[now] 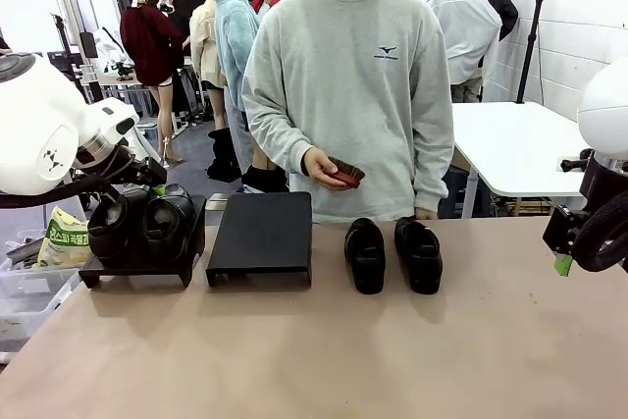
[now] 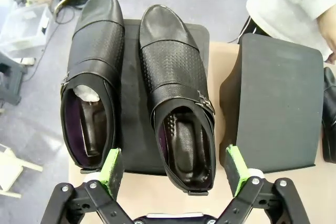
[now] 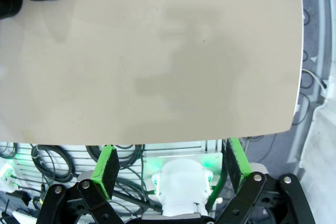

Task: Organize the shoes by placing them on the stand.
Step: Pick up one Shoe and place it in the middle of the table.

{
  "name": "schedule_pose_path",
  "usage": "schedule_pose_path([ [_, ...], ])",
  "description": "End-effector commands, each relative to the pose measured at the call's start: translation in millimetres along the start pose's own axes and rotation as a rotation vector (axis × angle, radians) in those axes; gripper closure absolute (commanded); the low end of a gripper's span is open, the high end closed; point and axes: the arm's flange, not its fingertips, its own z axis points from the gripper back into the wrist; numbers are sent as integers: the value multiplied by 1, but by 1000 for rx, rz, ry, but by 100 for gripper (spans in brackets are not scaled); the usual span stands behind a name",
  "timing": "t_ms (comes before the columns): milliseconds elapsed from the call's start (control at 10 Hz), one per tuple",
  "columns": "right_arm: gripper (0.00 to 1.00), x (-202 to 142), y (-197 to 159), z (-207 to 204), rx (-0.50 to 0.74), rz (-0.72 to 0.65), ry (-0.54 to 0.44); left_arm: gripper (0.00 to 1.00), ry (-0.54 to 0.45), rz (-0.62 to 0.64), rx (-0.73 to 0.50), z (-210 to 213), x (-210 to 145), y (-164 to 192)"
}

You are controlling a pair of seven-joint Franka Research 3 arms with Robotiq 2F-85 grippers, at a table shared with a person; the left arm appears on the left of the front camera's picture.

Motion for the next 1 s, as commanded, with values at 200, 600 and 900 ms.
schedule_pose_path([
  [200, 0, 0, -1, 0, 3, 9, 4, 0, -13, -10, 1, -1, -1, 0],
  [600, 0, 0, -1, 0, 3, 9, 4, 0, -184, -79, -72, 89, -57, -37],
  [900, 0, 0, -1, 0, 3, 9, 4, 0, -64, -210, -264, 154, -98, -68],
])
